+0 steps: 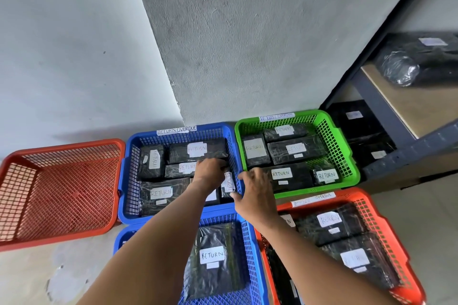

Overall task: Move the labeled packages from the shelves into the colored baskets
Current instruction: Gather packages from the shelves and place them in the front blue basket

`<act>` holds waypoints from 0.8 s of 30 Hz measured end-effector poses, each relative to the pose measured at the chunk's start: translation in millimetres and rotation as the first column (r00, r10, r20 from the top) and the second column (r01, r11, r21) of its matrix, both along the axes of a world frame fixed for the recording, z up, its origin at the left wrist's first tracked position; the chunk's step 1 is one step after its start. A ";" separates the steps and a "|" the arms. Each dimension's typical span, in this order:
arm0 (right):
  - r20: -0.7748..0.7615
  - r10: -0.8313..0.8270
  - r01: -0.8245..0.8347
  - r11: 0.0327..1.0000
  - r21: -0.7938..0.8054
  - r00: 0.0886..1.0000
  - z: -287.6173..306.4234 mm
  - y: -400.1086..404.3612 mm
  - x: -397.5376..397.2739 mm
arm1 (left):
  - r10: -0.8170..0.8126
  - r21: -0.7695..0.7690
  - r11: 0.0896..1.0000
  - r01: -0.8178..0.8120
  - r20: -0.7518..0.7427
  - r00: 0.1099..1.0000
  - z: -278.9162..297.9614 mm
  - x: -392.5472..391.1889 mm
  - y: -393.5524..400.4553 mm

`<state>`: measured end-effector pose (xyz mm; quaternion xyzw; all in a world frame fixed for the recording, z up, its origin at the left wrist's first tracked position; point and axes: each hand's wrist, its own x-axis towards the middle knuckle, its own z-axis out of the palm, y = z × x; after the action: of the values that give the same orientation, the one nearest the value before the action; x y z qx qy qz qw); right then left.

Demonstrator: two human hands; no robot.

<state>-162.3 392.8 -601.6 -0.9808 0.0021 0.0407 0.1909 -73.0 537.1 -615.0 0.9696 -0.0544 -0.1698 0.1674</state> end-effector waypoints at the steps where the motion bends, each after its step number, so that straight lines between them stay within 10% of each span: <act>1: 0.001 0.001 -0.001 1.000 0.000 1.000 -1.0 0.3 -0.8 | -0.014 -0.010 1.000 0.014 -0.005 1.000 -0.6 -0.6 2.0; 16: -0.039 0.002 -0.001 1.000 0.026 0.999 1.3 3.3 -6.1 | -0.292 0.165 0.935 0.314 -0.147 0.945 -4.8 -7.2 14.0; 24: -0.060 -0.045 0.051 0.995 0.090 0.997 10.5 -2.4 -15.0 | -0.227 0.006 0.973 0.229 -0.112 0.968 10.1 -19.7 21.1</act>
<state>-177.2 390.4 -591.1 -0.9691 0.0293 0.0646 0.2364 -92.7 558.2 -604.9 0.9476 -0.1543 -0.2419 0.1403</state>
